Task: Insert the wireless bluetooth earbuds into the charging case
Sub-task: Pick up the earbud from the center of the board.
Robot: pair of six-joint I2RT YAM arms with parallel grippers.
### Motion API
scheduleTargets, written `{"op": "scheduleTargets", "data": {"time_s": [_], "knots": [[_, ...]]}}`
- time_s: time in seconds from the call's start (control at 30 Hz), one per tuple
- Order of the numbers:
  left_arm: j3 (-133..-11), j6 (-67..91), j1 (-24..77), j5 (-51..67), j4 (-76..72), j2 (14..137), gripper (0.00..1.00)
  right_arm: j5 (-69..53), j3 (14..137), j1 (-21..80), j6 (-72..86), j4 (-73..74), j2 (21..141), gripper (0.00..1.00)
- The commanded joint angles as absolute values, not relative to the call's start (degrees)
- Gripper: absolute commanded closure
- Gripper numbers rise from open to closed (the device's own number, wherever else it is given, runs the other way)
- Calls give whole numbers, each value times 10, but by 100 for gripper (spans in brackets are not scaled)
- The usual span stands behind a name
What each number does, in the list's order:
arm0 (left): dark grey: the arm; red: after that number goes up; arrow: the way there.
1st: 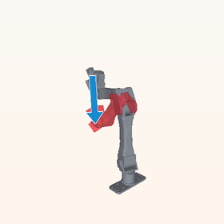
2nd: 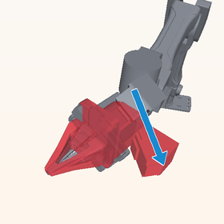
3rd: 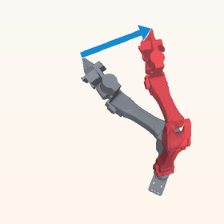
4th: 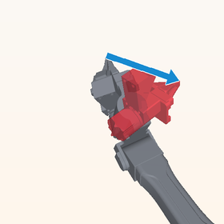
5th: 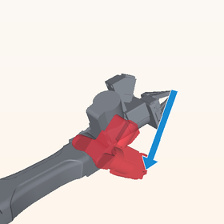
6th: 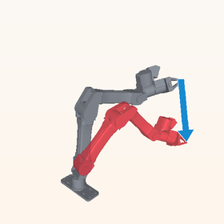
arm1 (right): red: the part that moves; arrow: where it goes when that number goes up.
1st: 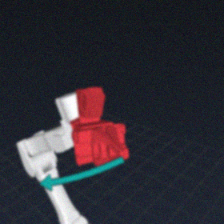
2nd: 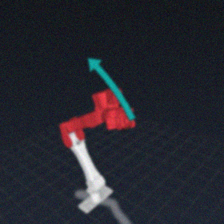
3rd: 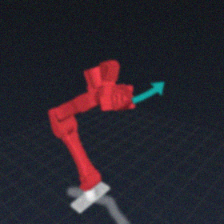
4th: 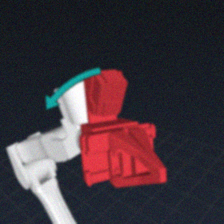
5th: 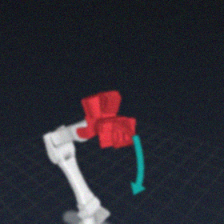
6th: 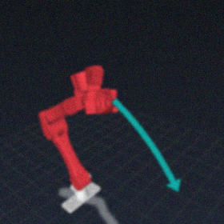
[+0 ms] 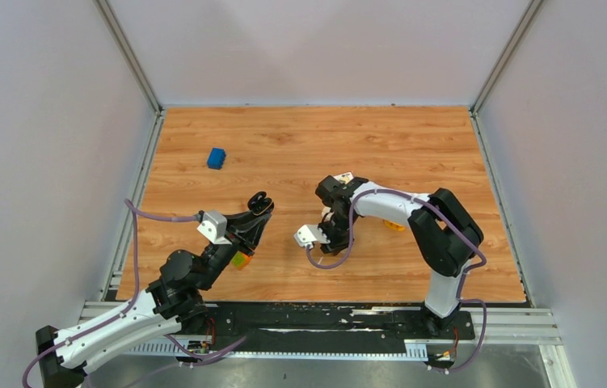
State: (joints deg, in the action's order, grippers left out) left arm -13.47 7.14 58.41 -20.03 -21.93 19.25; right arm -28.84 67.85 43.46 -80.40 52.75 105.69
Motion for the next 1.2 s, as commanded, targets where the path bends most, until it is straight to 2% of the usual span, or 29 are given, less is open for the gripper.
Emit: {"op": "scheduleTargets", "data": {"time_s": [0.0,0.57,0.9,1.07,1.17], "knots": [[-143,67,585,-200,-239,195,100,-303,641,446,-785,528,1066,73],[-122,72,585,-200,-321,274,100,-382,615,420,-651,501,909,80],[-84,61,585,-212,-441,371,100,-634,658,333,-548,530,807,79],[-65,79,585,-208,-589,490,100,-702,652,328,-413,424,746,79],[-53,92,587,-191,-696,562,100,-710,631,327,-287,270,708,79]]}}
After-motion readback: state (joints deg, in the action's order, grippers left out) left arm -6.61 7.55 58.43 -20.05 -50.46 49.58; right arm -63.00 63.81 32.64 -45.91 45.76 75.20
